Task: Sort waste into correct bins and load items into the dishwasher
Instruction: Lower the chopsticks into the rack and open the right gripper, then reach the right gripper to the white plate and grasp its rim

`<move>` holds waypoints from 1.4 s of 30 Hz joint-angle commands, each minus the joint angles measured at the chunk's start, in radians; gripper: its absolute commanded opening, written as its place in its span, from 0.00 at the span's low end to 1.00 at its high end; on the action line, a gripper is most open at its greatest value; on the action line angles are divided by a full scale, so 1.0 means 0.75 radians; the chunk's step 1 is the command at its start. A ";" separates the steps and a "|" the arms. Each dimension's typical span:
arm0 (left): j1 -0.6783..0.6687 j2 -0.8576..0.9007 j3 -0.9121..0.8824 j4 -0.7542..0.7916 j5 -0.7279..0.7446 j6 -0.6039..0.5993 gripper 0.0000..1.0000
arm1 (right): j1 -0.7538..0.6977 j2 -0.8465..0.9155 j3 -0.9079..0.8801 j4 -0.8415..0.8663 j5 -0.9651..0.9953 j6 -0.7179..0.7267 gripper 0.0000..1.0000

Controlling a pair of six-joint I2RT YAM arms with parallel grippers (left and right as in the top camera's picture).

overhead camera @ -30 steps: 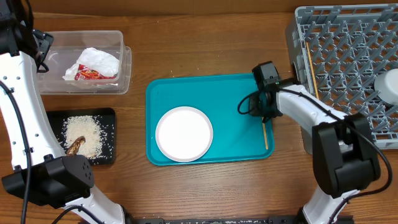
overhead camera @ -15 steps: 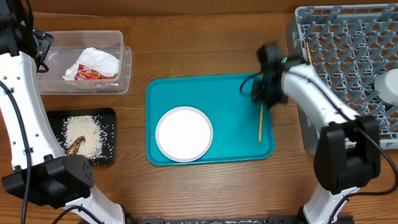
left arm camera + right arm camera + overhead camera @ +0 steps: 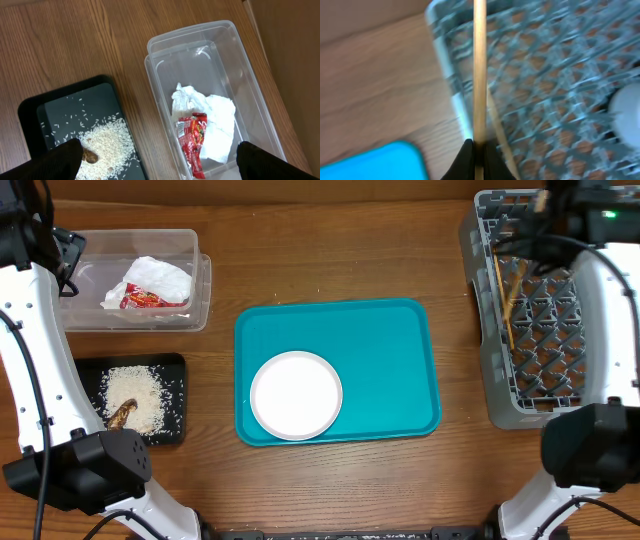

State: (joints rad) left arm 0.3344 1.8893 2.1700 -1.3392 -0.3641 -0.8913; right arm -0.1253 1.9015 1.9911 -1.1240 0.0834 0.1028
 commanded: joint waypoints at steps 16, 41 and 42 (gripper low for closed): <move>-0.005 0.005 0.005 0.002 -0.025 0.001 1.00 | -0.132 0.221 -0.064 0.101 -0.191 -0.382 0.04; -0.005 0.005 0.005 0.002 -0.026 0.001 1.00 | -0.114 0.245 -0.064 -0.037 -0.352 -0.385 0.53; -0.005 0.005 0.005 0.002 -0.026 0.001 1.00 | -0.111 0.245 -0.064 -0.047 -0.359 -0.379 0.55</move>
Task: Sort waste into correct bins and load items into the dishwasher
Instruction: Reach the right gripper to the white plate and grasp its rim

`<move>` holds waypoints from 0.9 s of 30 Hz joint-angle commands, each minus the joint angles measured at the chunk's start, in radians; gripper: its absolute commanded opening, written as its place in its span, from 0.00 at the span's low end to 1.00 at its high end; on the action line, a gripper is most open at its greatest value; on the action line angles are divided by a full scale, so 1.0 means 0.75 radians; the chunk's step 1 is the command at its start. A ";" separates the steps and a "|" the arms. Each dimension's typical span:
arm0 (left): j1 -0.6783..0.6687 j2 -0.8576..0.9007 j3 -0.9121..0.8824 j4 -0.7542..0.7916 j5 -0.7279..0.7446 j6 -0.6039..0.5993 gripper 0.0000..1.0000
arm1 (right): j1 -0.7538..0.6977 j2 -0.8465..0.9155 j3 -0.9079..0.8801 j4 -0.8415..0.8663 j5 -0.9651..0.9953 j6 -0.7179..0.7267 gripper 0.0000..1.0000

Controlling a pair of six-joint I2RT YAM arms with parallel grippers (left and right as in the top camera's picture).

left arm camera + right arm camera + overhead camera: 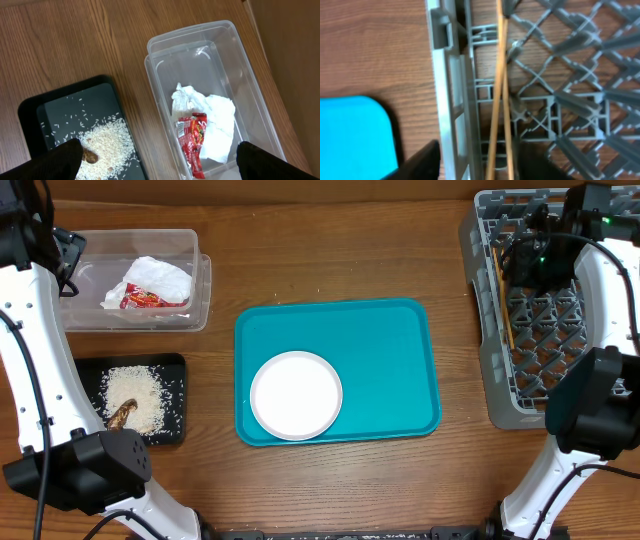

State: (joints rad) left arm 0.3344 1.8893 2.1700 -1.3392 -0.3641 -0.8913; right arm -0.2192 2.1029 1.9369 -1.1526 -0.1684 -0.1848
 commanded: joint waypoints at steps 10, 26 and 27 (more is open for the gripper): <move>-0.005 0.005 0.005 0.002 -0.025 0.001 1.00 | 0.100 -0.116 0.012 -0.108 -0.482 0.072 0.54; -0.005 0.005 0.005 0.002 -0.026 0.001 1.00 | 0.765 -0.166 -0.129 -0.259 -0.256 0.340 0.92; -0.005 0.005 0.005 0.002 -0.026 0.001 1.00 | 0.804 -0.164 -0.157 -0.234 -0.146 0.430 0.93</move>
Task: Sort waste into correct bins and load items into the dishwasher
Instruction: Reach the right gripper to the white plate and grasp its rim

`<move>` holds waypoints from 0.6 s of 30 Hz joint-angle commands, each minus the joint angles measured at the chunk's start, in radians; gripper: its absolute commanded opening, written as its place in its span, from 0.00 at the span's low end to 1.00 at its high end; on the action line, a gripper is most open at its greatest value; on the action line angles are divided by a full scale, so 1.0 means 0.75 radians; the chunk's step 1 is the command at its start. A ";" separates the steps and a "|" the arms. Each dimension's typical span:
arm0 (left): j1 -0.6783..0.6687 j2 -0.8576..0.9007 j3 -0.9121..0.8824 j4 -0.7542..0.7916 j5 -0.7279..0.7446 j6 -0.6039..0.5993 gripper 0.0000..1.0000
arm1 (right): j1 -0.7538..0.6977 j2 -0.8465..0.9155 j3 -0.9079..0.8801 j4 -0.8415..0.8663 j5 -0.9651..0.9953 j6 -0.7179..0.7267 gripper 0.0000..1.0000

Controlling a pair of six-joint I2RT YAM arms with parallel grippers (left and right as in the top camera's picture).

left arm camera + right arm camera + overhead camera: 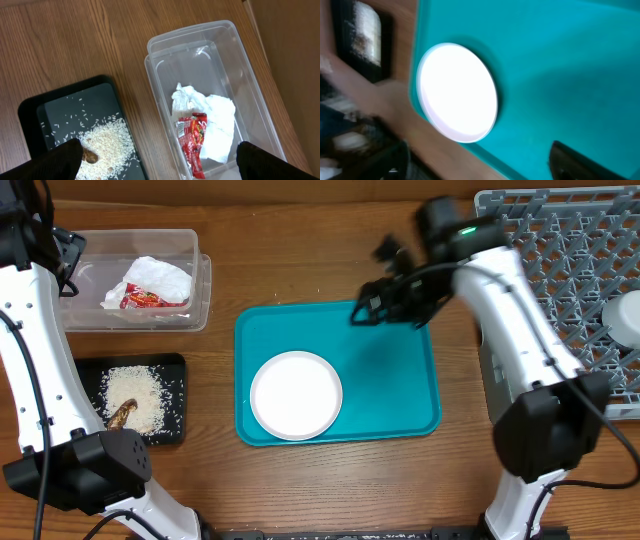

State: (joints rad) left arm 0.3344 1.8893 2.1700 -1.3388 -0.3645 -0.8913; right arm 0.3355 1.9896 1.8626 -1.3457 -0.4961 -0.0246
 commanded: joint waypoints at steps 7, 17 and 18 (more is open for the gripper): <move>-0.005 0.005 0.005 0.002 -0.025 0.001 1.00 | 0.272 0.010 -0.275 0.179 0.624 0.669 0.77; -0.005 0.005 0.005 0.002 -0.025 0.001 1.00 | 0.465 0.021 -0.549 0.510 0.589 0.808 0.56; -0.005 0.005 0.005 0.002 -0.025 0.001 1.00 | 0.477 0.021 -0.566 0.533 0.584 0.809 0.56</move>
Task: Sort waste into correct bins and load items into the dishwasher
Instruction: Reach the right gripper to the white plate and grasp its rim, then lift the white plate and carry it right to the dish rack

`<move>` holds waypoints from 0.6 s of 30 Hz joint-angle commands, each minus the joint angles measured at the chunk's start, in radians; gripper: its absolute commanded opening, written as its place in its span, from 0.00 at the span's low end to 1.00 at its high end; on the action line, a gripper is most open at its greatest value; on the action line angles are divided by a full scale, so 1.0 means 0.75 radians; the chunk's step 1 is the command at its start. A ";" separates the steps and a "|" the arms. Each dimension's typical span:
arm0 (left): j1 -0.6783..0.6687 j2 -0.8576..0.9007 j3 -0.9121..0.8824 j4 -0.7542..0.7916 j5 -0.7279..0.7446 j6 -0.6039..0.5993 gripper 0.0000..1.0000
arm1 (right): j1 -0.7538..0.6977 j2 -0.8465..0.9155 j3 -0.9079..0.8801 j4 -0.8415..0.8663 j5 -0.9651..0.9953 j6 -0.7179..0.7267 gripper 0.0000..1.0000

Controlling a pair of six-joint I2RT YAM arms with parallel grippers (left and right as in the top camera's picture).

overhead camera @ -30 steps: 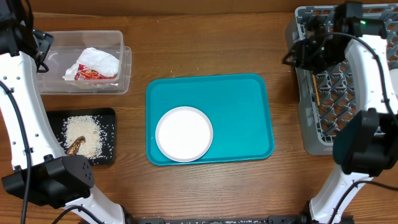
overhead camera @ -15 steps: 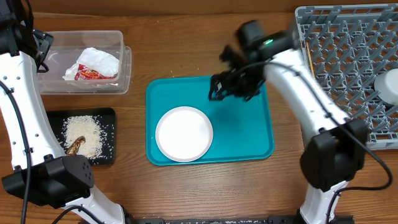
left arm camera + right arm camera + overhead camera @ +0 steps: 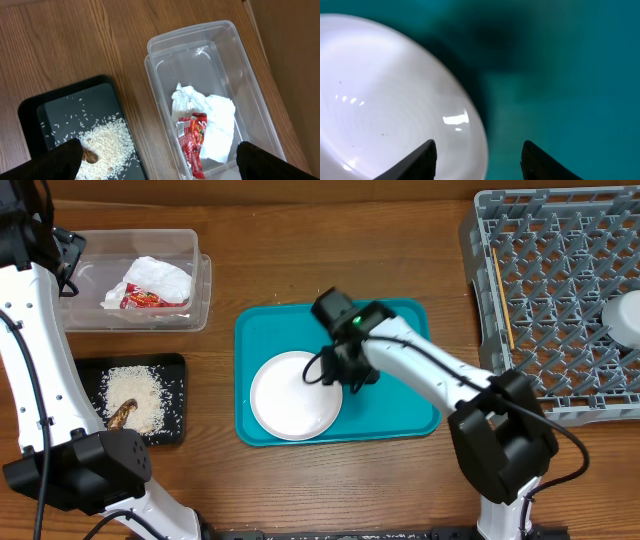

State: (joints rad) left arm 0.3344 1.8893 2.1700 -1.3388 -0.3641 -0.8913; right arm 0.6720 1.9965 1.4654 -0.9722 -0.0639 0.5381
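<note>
A white plate [image 3: 295,395] lies on the left half of the teal tray [image 3: 400,340]. My right gripper [image 3: 337,370] is low over the plate's right rim. In the right wrist view it [image 3: 479,150] stands open, one finger over the plate [image 3: 385,100] and the other over the bare tray [image 3: 560,75]. The grey dishwasher rack [image 3: 478,240] at the right holds wooden chopsticks [image 3: 503,300] along its left side. My left gripper [image 3: 160,162] hangs open and empty high above the bins.
A clear bin [image 3: 200,280] at the back left holds crumpled tissue [image 3: 150,278] and a red wrapper [image 3: 192,140]. In front of it a black tray [image 3: 178,365] carries rice and a brown scrap. A white dish [image 3: 628,315] sits in the rack's right edge.
My right gripper was over the tray's back edge and is now down at the plate's right rim, still open. The left arm has not moved.
First my right gripper was shut on a chopstick above the rack. Then it was open, with the chopsticks lying in the rack's left side. Then it was over the teal tray, and now it straddles the plate's rim. The left arm stayed still.
</note>
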 commanded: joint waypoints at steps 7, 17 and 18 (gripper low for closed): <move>-0.005 0.005 0.005 0.002 -0.026 0.001 1.00 | 0.054 0.012 -0.142 0.125 0.026 0.116 0.56; -0.005 0.005 0.005 0.002 -0.025 0.001 1.00 | 0.053 0.011 -0.220 0.161 0.023 0.157 0.18; -0.005 0.005 0.005 0.002 -0.026 0.001 1.00 | 0.051 0.011 -0.203 0.141 0.024 0.157 0.12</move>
State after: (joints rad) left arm 0.3344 1.8893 2.1700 -1.3392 -0.3645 -0.8913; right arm 0.7132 1.9934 1.3235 -0.8505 -0.0502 0.6350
